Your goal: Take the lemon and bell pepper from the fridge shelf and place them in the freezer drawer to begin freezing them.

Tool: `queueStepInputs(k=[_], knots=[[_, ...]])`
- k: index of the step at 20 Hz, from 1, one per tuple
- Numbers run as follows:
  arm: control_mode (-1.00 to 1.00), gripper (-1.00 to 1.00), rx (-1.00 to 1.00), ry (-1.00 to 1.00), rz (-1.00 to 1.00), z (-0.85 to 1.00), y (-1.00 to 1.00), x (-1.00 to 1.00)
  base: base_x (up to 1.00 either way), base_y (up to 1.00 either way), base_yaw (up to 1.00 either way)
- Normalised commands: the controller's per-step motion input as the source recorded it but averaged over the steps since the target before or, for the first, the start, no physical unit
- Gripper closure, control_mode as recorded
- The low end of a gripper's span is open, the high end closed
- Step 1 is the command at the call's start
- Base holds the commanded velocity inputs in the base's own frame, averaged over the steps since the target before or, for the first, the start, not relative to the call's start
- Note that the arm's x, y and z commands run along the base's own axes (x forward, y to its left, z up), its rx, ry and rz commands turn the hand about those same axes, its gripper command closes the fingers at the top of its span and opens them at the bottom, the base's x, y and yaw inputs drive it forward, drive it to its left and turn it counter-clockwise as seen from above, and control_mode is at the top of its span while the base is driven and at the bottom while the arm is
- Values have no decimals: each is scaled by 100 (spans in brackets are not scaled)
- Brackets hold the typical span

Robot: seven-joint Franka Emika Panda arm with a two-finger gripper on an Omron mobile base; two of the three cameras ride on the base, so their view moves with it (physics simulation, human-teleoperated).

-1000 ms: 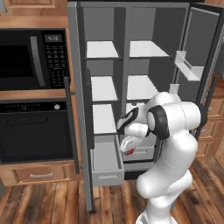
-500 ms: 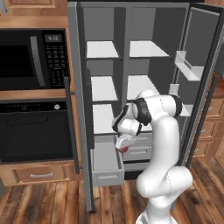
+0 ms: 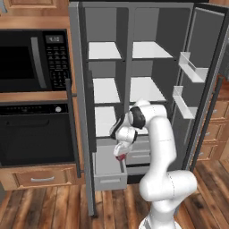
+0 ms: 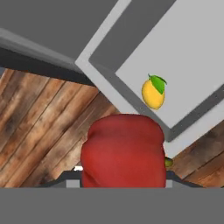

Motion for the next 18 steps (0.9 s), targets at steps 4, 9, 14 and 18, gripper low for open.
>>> queueStepInputs(k=[4, 9, 14, 18], knots=[[-100, 100, 0, 0, 4, -66, 33, 8, 0, 0, 0], [-100, 100, 0, 0, 1, -69, 4, 41, 0, 0, 0], [-100, 100, 0, 0, 0, -69, 3, 46, 0, 0, 0], [-100, 100, 0, 0, 0, -70, 12, 28, 0, 0, 0]])
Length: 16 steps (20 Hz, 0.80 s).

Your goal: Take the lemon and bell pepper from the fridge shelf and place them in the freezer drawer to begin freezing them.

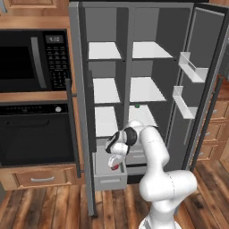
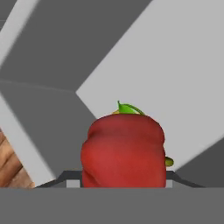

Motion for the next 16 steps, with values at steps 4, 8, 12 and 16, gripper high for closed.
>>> queueStepInputs(k=[4, 8, 12, 16], knots=[[-100, 100, 0, 0, 0, -72, 22, -6, 0, 0, 0], [-100, 100, 0, 0, 0, -73, 33, -75, 0, 0, 0], [-100, -100, 0, 0, 0, -88, 28, -100, 0, 0, 0], [-100, -100, 0, 0, 0, -80, 11, -100, 0, 0, 0]])
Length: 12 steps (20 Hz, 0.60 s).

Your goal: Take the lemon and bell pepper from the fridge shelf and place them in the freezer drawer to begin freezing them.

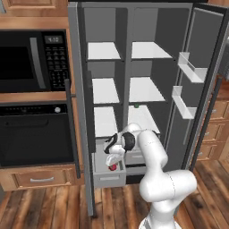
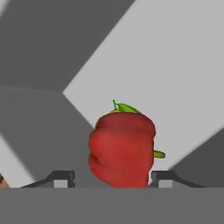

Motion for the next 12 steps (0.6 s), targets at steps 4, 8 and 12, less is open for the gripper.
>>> queueStepInputs(k=[4, 8, 12], knots=[[-100, -100, 2, -3, 0, -38, 0, -100, 0, 0, 0], [-100, -100, 0, -3, -5, 29, -2, -78, 0, 0, 0], [-100, -100, 0, -6, -12, 98, -30, -17, 0, 0, 0]])
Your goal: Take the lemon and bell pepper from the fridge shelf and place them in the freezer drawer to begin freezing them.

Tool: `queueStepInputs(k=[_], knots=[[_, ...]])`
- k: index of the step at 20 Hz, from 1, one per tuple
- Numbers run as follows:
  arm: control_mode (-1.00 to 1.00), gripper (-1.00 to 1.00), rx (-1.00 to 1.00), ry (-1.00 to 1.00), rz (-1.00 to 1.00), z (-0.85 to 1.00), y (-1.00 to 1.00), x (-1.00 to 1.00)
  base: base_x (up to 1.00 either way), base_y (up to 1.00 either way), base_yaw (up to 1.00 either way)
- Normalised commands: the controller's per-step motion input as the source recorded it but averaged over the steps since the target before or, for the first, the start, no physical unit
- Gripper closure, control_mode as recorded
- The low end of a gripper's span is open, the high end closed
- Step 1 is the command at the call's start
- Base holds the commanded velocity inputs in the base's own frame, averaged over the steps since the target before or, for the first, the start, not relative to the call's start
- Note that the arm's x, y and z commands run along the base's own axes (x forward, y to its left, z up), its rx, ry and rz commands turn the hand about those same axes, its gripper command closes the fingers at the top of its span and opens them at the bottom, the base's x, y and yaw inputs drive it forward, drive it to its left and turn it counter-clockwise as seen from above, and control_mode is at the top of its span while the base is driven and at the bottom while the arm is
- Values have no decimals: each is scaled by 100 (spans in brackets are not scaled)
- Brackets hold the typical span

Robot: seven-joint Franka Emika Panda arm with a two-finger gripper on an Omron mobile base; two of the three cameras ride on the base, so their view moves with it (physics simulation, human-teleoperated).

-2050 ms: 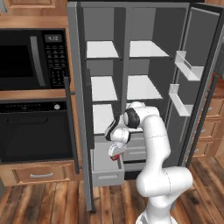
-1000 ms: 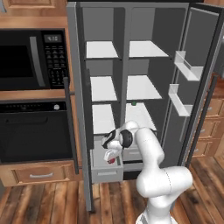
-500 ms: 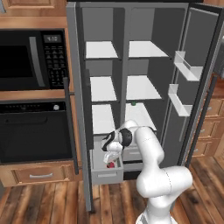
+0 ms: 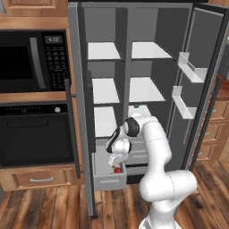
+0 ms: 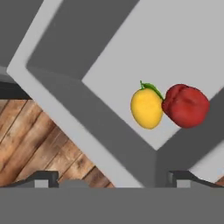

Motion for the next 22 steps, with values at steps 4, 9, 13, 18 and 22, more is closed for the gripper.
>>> queueStepInputs(k=[4, 9, 13, 18, 22], knots=[[-100, -100, 0, -7, -14, 100, -31, -23, 0, 0, 0], [-100, -100, 0, -14, -15, 100, -22, -59, 0, 0, 0], [-100, -100, 0, -11, -17, 100, -27, -60, 0, 0, 0], [-100, -100, 0, -6, -18, 100, -26, -62, 0, 0, 0], [-100, -100, 0, -2, -20, 100, -25, -62, 0, 0, 0]])
